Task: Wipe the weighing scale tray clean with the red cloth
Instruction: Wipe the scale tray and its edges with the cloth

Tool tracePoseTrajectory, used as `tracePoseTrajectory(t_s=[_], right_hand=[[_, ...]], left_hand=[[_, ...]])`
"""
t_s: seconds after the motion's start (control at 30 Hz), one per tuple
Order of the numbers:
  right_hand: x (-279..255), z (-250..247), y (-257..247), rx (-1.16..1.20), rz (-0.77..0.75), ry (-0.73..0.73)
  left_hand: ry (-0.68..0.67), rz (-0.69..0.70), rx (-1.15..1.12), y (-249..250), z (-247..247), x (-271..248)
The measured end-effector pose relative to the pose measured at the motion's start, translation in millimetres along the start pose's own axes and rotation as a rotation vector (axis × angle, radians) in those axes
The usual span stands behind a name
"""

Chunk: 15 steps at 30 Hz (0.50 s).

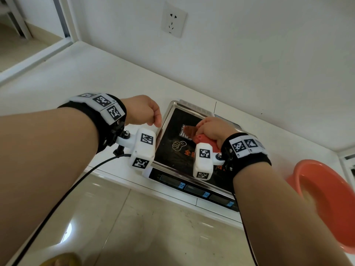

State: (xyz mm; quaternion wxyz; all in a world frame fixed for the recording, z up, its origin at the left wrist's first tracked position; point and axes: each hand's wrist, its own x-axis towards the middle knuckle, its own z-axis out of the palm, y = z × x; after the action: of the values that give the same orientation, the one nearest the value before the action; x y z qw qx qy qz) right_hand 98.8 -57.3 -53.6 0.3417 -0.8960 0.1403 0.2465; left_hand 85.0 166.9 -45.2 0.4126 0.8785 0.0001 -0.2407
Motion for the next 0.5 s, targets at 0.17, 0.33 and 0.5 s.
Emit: tracePoseTrajectory(t_s=[0.17, 0.33, 0.5], right_hand=[[2, 7, 0, -0.093, -0.073, 0.242], [-1, 16, -12, -0.188, -0.120, 0.251], [-9, 31, -32, -0.252, -0.222, 0.169]], left_hand=[[0.014, -0.012, -0.010, 1, 0, -2], [0.056, -0.031, -0.071, 2, 2, -2], [0.044, -0.066, -0.052, -4, 2, 0]])
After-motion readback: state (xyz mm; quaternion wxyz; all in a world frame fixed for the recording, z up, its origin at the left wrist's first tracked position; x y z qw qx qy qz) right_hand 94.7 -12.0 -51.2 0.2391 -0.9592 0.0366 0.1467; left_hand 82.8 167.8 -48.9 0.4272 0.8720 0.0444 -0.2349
